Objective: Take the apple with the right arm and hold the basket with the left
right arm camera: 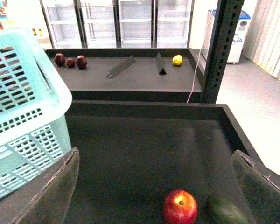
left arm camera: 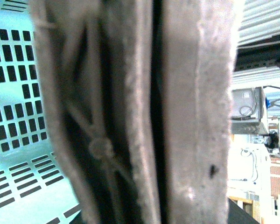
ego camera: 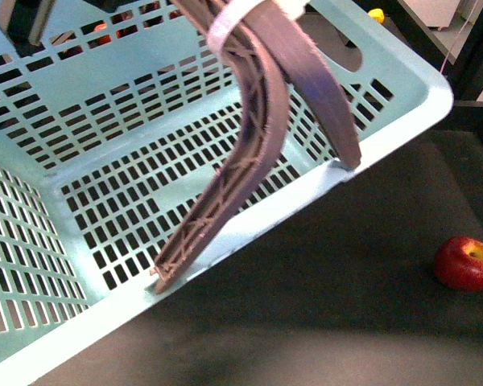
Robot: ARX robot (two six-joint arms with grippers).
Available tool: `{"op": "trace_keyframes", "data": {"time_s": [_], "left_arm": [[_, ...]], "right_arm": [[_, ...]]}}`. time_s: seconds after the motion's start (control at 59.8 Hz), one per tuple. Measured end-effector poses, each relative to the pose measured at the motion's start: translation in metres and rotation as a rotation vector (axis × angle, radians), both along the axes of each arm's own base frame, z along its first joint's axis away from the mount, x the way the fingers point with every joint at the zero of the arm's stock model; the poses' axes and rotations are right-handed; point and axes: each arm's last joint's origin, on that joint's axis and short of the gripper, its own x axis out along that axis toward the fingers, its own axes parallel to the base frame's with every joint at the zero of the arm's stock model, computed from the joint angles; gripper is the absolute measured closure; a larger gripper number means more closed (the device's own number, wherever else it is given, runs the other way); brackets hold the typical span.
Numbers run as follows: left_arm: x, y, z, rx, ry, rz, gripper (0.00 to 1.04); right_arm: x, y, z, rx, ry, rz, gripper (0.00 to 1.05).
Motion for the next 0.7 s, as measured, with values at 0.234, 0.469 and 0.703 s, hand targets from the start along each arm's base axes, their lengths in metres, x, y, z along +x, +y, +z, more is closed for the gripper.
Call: {"op": "trace_keyframes", "data": {"time_s": [0.234,0.469,0.703], "left_arm": [[-0.012,-0.027,0.000,0.053,-0.007,-0.108,0.80],[-0.016,-0.037,-0.003,0.100,-0.033,-0.159,0.89],[-0.016,-0.038,-0.003,0.099,-0.032,-0.163,0.89]], "right_arm": [[0.000,0.000,0.000,0.000,0.000,0.000,0.09],[0.000,0.000,0.000,0.000,0.000,0.000,0.09],[0.000,0.000,0.000,0.000,0.000,0.000,0.09]]}}
